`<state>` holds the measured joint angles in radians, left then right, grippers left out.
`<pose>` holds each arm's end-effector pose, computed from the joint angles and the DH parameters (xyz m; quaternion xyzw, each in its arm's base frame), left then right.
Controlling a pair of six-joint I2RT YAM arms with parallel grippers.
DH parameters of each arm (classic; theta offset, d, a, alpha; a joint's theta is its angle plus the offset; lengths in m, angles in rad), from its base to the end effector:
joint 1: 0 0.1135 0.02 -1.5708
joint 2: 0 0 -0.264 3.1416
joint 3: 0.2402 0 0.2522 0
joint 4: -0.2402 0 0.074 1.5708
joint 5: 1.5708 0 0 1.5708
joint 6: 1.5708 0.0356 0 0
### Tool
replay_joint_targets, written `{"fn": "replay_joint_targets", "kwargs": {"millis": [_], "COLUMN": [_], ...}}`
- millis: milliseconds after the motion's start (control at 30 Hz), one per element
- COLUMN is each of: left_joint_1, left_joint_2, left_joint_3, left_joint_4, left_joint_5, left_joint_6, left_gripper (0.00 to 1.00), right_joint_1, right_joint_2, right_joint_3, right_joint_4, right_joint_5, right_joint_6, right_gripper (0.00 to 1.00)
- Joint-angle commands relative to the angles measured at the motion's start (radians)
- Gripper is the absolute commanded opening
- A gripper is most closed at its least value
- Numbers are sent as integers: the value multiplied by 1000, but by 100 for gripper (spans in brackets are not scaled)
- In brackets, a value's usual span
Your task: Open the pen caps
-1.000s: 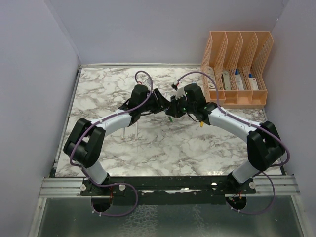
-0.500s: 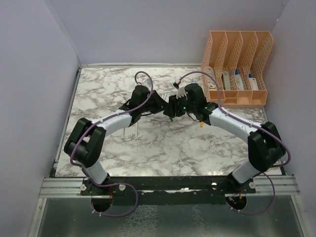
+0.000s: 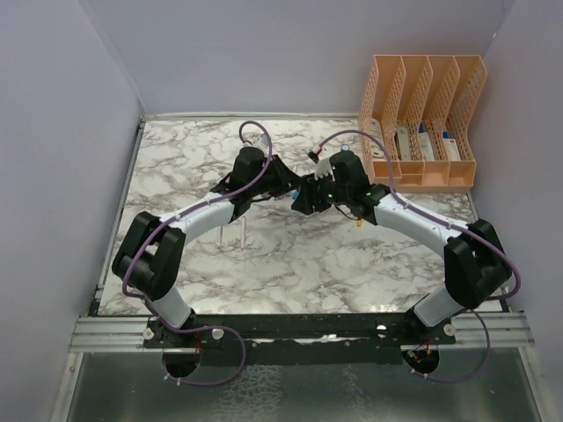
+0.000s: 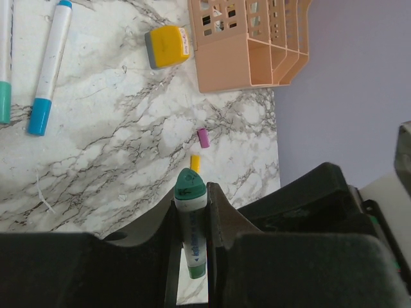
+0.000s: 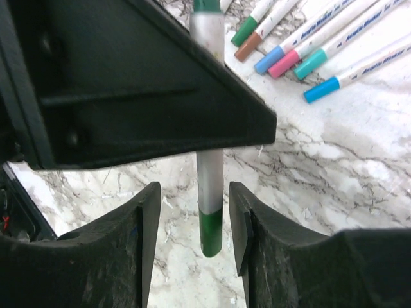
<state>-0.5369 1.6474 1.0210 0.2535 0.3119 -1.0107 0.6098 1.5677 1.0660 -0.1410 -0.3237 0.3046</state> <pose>0.3160 -0.2008 0.2424 -0.1064 0.8137 -0.4810 0.3087 0.2797 0.2092 0.2477 -0.2054 0.8613 0.3243 0.3327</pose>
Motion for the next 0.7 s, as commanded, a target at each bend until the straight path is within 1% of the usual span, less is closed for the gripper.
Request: {"fn": "replay_joint_targets", "kwargs": {"millis": [0, 100, 200, 267, 300, 333, 500, 667], "left_joint_1": [6, 7, 7, 9, 9, 11, 40, 142], "left_joint_2": [-48, -52, -57, -63, -65, -67, -81, -64], "left_joint_3": [25, 20, 16, 13, 13, 11, 6, 40], "left_joint_4": [-3, -3, -6, -11, -12, -13, -32, -48], "left_joint_5": [-23, -23, -25, -29, -31, -34, -58, -43], "left_joint_6": [17, 17, 16, 18, 19, 20, 29, 60], "left_gripper": [0, 0, 0, 0, 0, 0, 0, 0], "right_joint_1": [7, 7, 7, 7, 7, 7, 7, 7], "right_joint_2": [-46, -51, -53, -54, -55, -56, -74, -95], "right_joint_3": [-31, -42, -44, -43, -43, -42, -47, -70], "right_joint_4": [-30, -26, -22, -20, -21, -23, -35, -66], "right_joint_5": [-17, -16, -10, -5, -3, 0, 20, 21], "right_joint_6": [-26, -25, -21, -22, -22, -22, -24, -31], "right_gripper": [42, 33, 21, 11, 4, 2, 1, 1]}}
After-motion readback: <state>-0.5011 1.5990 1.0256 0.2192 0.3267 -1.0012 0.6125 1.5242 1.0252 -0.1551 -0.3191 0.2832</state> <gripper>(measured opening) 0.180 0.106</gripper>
